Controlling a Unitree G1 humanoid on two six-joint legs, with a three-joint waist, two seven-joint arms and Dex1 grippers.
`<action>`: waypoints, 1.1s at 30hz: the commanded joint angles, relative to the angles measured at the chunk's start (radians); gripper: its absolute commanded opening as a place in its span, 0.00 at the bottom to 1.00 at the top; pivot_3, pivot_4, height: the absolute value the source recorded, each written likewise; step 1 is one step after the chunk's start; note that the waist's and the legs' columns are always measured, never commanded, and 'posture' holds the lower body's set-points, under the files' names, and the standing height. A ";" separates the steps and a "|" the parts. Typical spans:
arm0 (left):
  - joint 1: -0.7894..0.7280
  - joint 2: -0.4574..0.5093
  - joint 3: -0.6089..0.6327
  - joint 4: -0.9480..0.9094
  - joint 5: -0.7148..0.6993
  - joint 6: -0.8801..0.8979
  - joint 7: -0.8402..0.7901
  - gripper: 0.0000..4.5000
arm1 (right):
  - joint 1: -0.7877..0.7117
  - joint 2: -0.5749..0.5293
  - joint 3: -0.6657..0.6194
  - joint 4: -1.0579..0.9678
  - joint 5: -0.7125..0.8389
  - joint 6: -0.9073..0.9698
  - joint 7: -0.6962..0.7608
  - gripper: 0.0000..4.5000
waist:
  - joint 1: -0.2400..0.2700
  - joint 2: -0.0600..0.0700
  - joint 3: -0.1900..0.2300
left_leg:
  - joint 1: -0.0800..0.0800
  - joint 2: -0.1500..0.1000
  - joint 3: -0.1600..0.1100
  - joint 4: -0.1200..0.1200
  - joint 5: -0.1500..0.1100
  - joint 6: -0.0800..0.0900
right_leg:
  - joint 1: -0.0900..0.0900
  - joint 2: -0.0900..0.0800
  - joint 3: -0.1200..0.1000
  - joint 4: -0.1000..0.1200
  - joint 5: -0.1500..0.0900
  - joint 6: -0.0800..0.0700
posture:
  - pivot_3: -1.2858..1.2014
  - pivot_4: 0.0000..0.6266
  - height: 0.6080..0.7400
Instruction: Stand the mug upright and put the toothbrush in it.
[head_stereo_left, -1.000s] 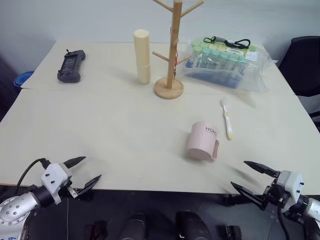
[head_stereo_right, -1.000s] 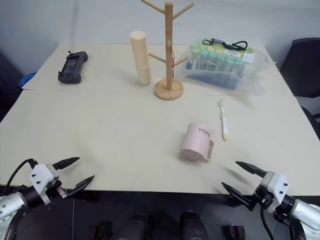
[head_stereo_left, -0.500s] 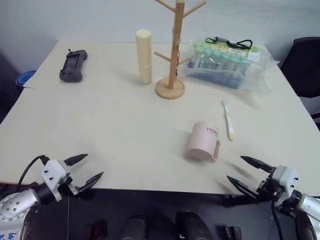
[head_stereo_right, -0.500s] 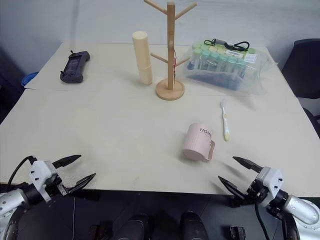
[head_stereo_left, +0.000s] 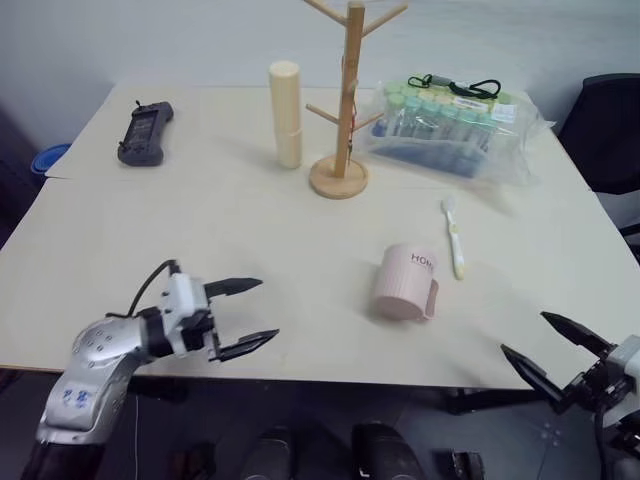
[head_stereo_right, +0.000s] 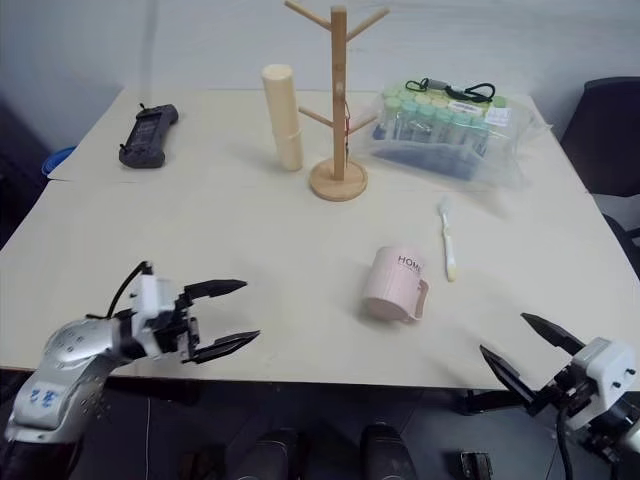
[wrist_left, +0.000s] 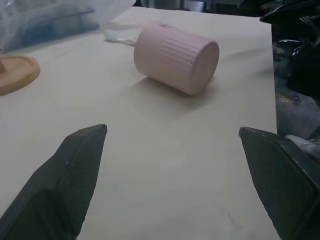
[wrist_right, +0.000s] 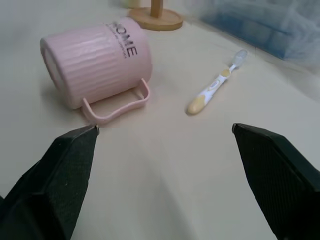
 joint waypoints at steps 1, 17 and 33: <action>-0.046 -0.013 -0.031 0.040 0.020 -0.017 -0.029 1.00 | -0.055 -0.047 0.038 -0.163 0.145 0.266 -0.194 0.99 | -0.004 0.000 0.000 | 0.001 0.001 0.000 0.000 0.000 -0.001 | 0.001 0.001 0.000 0.000 0.000 0.000 | 0.52 0.24 1.00; 0.069 0.016 0.007 -0.130 -0.004 0.050 0.009 1.00 | -0.755 -0.028 0.304 -0.066 0.329 1.369 -1.064 0.99 | 0.003 -0.001 0.000 | -0.017 0.000 -0.001 0.006 0.003 -0.003 | -0.013 -0.001 -0.001 0.001 0.000 0.000 | 0.52 0.24 1.00; 0.139 0.028 0.104 -0.175 0.016 0.047 0.064 1.00 | -0.972 0.170 0.242 0.105 0.383 1.579 -0.980 0.02 | -0.028 -0.005 -0.002 | -0.014 0.001 0.000 0.002 0.003 -0.003 | -0.014 0.001 0.000 0.003 0.000 0.000 | 0.52 0.24 1.00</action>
